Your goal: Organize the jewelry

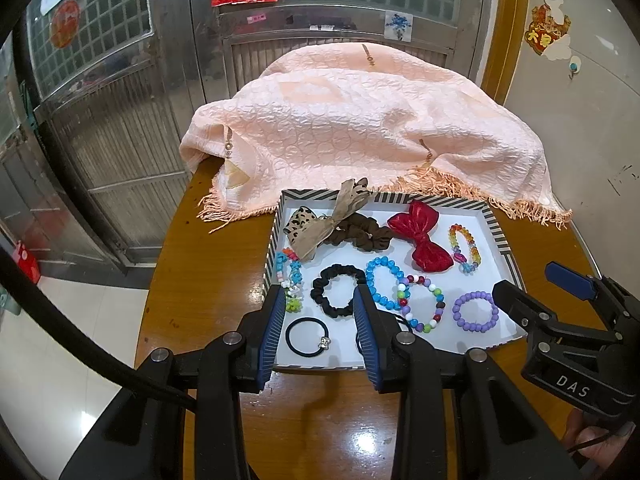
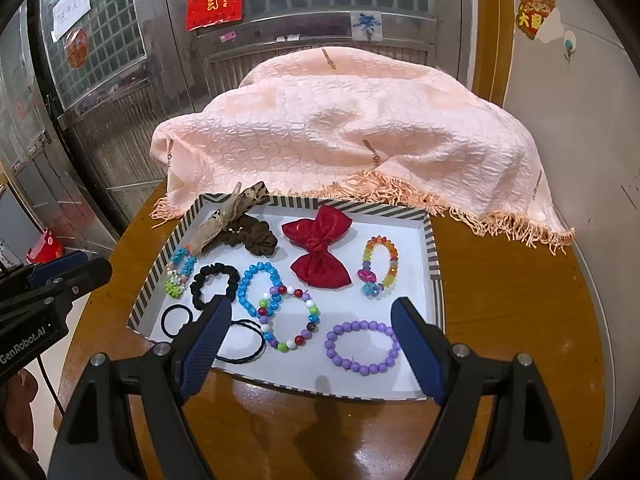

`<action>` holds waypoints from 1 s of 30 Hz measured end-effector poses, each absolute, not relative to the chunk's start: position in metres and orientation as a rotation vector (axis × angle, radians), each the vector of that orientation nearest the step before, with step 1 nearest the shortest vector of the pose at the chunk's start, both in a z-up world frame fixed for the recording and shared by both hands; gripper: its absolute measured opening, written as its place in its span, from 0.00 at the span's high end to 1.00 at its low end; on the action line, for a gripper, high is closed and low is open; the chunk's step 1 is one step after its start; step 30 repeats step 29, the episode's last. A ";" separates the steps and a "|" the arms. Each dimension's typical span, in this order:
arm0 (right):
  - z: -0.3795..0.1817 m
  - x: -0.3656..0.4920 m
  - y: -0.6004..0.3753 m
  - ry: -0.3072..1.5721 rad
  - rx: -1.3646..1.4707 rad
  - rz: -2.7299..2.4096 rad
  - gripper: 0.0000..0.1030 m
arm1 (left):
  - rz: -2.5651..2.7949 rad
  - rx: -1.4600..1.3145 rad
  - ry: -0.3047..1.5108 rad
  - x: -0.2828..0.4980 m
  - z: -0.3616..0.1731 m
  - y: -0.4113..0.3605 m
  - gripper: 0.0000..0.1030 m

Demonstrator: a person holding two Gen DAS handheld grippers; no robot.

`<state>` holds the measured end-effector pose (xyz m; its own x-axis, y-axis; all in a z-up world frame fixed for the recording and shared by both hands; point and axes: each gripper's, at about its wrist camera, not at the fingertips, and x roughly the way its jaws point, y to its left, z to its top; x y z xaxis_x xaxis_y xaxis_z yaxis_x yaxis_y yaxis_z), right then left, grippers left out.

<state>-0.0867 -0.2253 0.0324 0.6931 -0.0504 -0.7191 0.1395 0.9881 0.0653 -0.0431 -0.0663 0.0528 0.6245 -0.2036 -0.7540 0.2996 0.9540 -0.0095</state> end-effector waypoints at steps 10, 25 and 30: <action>0.031 -0.085 -0.225 0.806 0.119 -0.103 0.18 | -0.288 0.120 0.855 -0.041 0.052 -0.065 0.67; 0.026 -0.084 -0.226 0.825 0.119 -0.103 0.18 | -0.291 0.117 0.863 -0.040 0.047 -0.066 0.67; 0.021 -0.087 -0.232 0.832 0.134 -0.105 0.18 | -0.298 0.117 0.856 -0.039 0.045 -0.068 0.67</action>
